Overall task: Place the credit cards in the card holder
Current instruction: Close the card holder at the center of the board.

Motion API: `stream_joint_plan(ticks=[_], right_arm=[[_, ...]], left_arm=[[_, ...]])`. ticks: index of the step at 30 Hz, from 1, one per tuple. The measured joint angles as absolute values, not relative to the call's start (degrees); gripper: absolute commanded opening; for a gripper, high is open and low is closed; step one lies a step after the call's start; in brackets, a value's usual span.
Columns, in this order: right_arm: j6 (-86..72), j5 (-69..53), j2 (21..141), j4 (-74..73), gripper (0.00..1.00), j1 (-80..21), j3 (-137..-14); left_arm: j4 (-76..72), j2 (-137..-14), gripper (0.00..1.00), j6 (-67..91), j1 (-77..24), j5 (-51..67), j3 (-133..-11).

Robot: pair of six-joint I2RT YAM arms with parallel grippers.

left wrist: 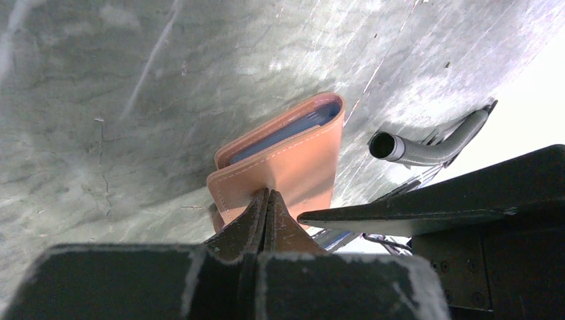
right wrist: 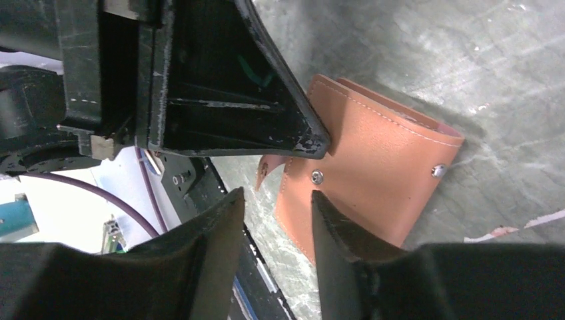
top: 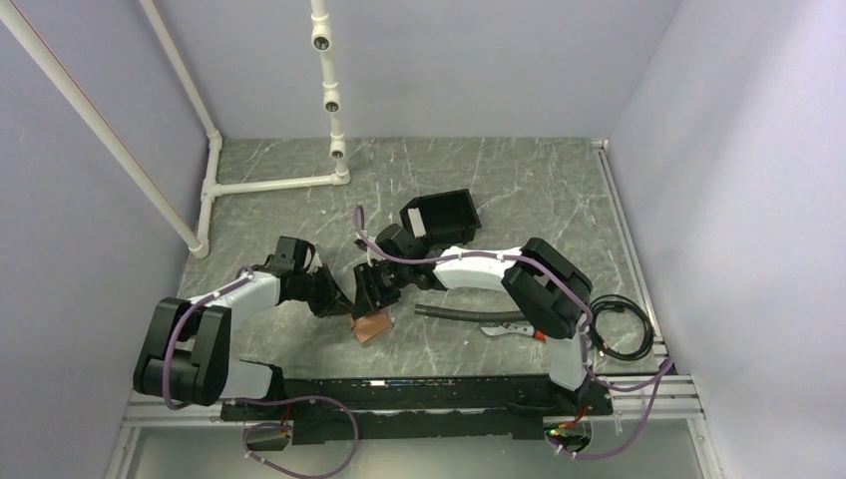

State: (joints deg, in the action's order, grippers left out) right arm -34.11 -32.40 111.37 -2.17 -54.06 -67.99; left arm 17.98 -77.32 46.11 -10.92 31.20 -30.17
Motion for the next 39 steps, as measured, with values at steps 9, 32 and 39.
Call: stream_joint_plan(ticks=[9, 32, 39], right_arm=[[-33.45, -32.03, 111.85, -4.05, 0.38, -55.57, -70.65], [-32.99, -33.52, 114.78, -4.71, 0.19, -56.07, -72.16], [-32.88, -33.54, 115.07, -4.86, 0.07, -56.29, -72.93]], left_arm=[[16.88, -76.95, 0.0, 46.17, -10.9, 31.57, -29.3], [17.34, -76.07, 0.0, 46.13, -10.9, 30.57, -29.26], [17.34, -76.07, 0.0, 46.13, -10.9, 30.57, -29.26]])
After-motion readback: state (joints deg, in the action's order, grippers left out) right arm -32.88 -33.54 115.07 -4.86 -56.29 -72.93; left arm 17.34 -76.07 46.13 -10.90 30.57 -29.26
